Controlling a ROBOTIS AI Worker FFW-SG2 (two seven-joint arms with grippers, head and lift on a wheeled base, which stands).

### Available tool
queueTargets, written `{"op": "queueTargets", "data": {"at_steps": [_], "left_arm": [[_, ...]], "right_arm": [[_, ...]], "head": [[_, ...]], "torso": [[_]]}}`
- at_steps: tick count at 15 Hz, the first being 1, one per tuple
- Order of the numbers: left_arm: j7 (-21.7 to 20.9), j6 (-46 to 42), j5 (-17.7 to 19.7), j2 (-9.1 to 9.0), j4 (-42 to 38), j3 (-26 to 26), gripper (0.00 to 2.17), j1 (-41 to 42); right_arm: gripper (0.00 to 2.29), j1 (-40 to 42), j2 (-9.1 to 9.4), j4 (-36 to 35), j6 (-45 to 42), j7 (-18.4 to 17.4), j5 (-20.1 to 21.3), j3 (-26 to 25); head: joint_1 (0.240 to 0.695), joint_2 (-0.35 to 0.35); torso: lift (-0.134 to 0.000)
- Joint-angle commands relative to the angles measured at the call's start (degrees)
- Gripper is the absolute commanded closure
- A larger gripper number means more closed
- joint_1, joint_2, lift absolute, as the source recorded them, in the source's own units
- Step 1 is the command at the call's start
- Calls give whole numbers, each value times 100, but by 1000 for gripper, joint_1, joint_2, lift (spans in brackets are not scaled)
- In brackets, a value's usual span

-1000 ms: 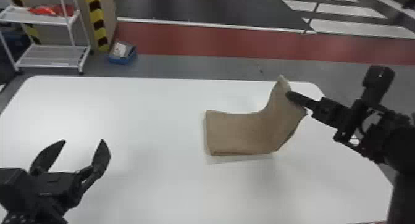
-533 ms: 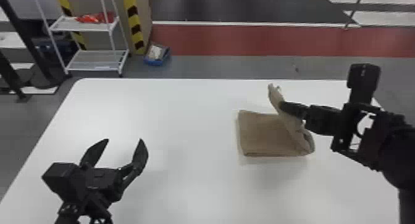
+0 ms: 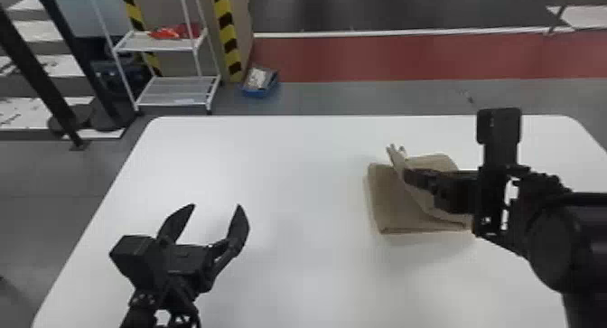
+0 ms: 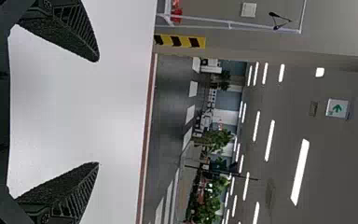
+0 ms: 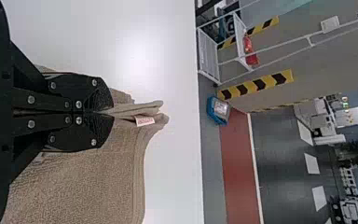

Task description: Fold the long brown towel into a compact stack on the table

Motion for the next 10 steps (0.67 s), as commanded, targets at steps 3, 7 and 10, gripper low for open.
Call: {"op": "queueTargets", "data": {"at_steps": [3, 7, 10], "left_arm": [[0, 0, 11, 5, 13, 1, 80, -16], [0, 0, 11, 5, 4, 1, 80, 2], [0, -18, 11, 5, -14, 1, 80, 19]], "right_arm": [[1399, 60, 1, 224, -150, 19, 122, 521], [-1, 394, 1, 198, -1381, 266, -71, 635], [83, 447, 1, 119, -1539, 222, -353, 327]], "head": [[695, 100], [695, 147], [695, 165]], "torso": [[-123], [-123], [-123]]}}
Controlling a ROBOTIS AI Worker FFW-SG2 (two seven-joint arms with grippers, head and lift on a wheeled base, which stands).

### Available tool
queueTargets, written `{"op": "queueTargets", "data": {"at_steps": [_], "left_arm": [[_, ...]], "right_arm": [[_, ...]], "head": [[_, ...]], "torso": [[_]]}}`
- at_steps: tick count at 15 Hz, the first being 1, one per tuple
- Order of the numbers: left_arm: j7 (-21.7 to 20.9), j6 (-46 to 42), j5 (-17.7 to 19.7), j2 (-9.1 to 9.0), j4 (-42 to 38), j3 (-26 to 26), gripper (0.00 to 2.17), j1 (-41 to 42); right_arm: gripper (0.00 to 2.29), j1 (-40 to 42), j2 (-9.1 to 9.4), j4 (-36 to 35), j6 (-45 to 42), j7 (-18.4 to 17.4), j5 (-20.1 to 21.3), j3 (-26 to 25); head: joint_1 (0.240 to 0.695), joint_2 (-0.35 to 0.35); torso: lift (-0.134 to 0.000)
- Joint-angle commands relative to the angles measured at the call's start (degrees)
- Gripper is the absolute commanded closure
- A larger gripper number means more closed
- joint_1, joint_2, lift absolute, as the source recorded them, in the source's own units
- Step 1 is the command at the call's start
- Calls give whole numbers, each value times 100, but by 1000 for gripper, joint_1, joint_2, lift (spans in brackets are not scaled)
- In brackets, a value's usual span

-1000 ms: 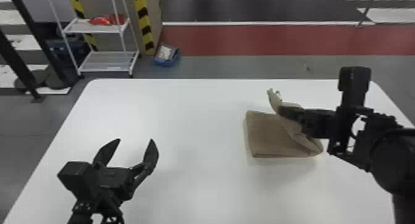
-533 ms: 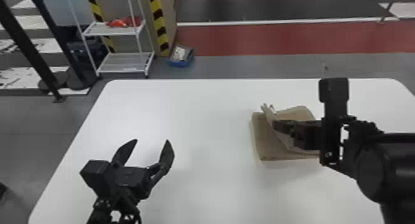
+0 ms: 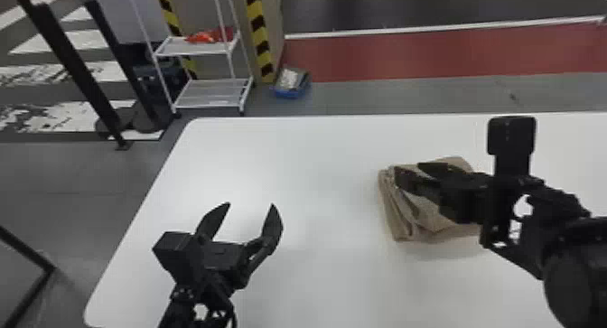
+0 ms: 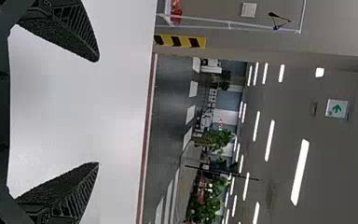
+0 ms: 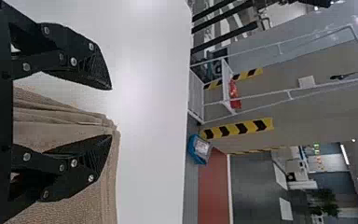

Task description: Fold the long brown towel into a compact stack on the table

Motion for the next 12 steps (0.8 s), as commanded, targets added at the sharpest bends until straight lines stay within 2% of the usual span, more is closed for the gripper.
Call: {"op": "queueTargets", "data": {"at_steps": [1, 3, 5, 6, 7, 8, 12], "left_arm": [[0, -8, 0, 0, -16, -9, 80, 7], [-9, 9, -9, 0, -25, -9, 80, 7], [-27, 9, -9, 0, -33, -26, 80, 7], [-27, 9, -9, 0, -51, -18, 80, 24], [-27, 9, -9, 0, -60, -9, 80, 42], [-27, 9, 0, 0, -60, 18, 80, 59], [-27, 9, 0, 0, -69, 18, 83, 59]], "right_arm": [[157, -27, 0, -5, -3, -70, -81, -196], [687, -186, 0, 188, 244, -70, 147, -205], [1457, -317, 0, 478, 349, -70, 358, -21], [1757, -388, 9, 628, 419, -79, 508, 111], [1909, -449, 9, 716, 525, -79, 604, 208], [1956, -493, 9, 839, 613, -79, 666, 322], [1956, -528, 9, 1041, 595, -44, 745, 735]], "head": [[695, 161], [695, 141], [695, 129], [695, 126], [695, 127], [695, 129], [695, 167]], "torso": [[-123], [-123], [-123], [-123], [-123], [-123], [-123]]}}
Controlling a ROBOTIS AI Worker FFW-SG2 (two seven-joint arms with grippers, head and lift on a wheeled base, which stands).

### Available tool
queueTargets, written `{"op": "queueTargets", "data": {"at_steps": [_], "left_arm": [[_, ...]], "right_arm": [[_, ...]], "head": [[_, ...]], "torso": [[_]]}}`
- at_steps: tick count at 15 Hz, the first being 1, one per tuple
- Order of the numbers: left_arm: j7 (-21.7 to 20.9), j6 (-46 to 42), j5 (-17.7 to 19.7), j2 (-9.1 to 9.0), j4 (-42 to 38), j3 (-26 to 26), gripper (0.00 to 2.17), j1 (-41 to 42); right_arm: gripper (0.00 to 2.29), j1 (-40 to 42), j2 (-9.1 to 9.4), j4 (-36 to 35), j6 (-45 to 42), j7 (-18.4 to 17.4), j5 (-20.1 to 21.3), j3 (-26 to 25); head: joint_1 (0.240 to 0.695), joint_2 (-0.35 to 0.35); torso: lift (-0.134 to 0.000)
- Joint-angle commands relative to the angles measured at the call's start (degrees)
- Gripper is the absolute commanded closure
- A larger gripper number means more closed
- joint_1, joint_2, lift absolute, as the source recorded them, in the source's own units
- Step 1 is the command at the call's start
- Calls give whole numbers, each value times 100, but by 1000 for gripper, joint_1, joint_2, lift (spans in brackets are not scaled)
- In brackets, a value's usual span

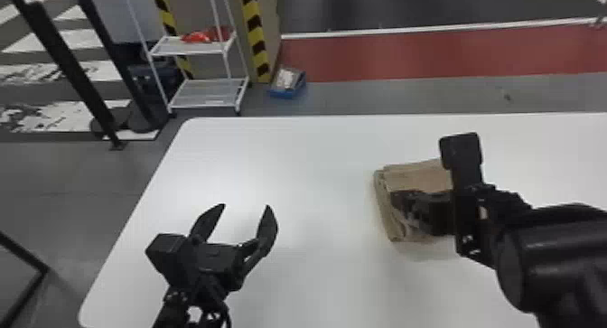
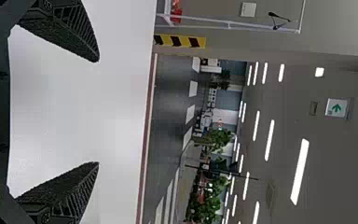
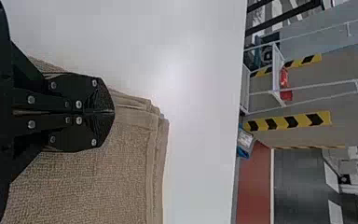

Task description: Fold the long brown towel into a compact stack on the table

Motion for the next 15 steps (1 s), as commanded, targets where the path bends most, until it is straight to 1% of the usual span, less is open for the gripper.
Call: {"op": "queueTargets", "data": {"at_steps": [1, 3, 5, 8, 10, 11, 13, 15], "left_arm": [[0, 0, 0, 0, -1, 3, 83, 0], [0, 0, 0, 0, 8, 3, 83, 0], [0, -17, 0, 0, 8, 3, 83, 0], [-9, -17, 9, 0, 25, 21, 83, 0], [-9, -52, 27, 0, 43, 30, 83, 0], [-9, -52, 35, 0, 43, 30, 83, 0], [-9, -52, 44, 0, 60, 30, 83, -9], [-18, -52, 44, -9, 60, 21, 83, -18]], "right_arm": [[1956, 6, 0, 52, 0, 37, -2, 192], [1956, 112, 0, 26, 35, 160, -19, 359], [1956, 235, -9, -98, 35, 371, -37, 508], [1953, 472, -35, -396, 35, 907, -2, 614], [1956, 657, -61, -678, 18, 1355, -28, 491], [1953, 771, -70, -818, 0, 1575, -37, 341], [1953, 1008, -97, -1214, 0, 1751, -125, -81], [1956, 1228, -105, -1548, 141, 1997, -169, -503]], "head": [[695, 175], [695, 192], [695, 210], [695, 256], [695, 277], [695, 286], [695, 295], [695, 277]], "torso": [[-123], [-123], [-123], [-123], [-123], [-123], [-123], [-123]]}}
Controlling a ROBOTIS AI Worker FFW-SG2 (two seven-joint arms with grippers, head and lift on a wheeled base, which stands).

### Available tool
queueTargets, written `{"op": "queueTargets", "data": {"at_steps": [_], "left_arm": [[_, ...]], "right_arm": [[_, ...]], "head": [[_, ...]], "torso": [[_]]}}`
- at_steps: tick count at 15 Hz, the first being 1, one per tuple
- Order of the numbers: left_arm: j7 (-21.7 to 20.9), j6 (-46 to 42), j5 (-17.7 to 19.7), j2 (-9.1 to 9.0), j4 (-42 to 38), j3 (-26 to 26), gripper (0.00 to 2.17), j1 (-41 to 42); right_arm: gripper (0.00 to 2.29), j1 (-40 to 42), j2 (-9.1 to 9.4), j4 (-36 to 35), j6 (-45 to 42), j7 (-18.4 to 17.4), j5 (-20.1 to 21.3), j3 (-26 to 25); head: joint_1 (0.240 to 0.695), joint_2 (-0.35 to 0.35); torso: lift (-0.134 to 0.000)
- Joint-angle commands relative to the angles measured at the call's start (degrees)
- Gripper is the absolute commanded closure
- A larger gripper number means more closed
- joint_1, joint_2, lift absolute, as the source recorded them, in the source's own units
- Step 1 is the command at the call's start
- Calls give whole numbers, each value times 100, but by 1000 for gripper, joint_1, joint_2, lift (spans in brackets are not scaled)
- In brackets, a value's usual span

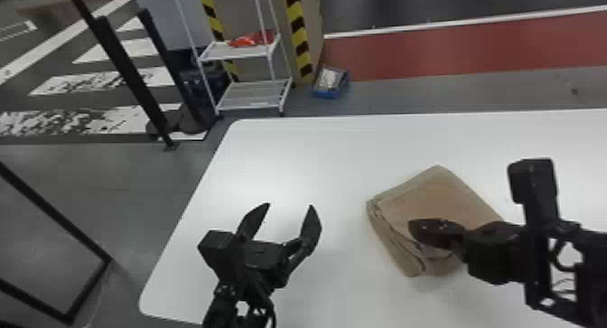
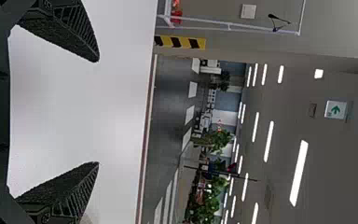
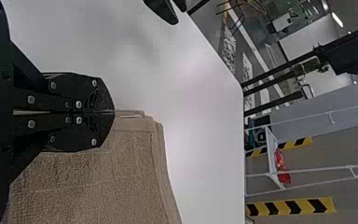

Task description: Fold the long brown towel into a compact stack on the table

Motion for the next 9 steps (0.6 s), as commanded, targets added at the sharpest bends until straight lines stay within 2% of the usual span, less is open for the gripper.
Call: {"op": "queueTargets", "data": {"at_steps": [1, 5, 9], "left_arm": [[-2, 2, 9, 0, 20, -9, 83, -28], [-29, 2, 1, -26, 38, -26, 83, -28], [-29, -51, 45, -9, 47, 27, 83, 7]], "right_arm": [[1953, 216, -25, -272, 102, 113, -28, -426], [1956, 278, -68, 71, 14, 227, 218, -251], [1956, 225, -95, 308, -4, 262, 429, -215]], "head": [[695, 265], [695, 214], [695, 226]], "torso": [[-123], [-123], [-123]]}}
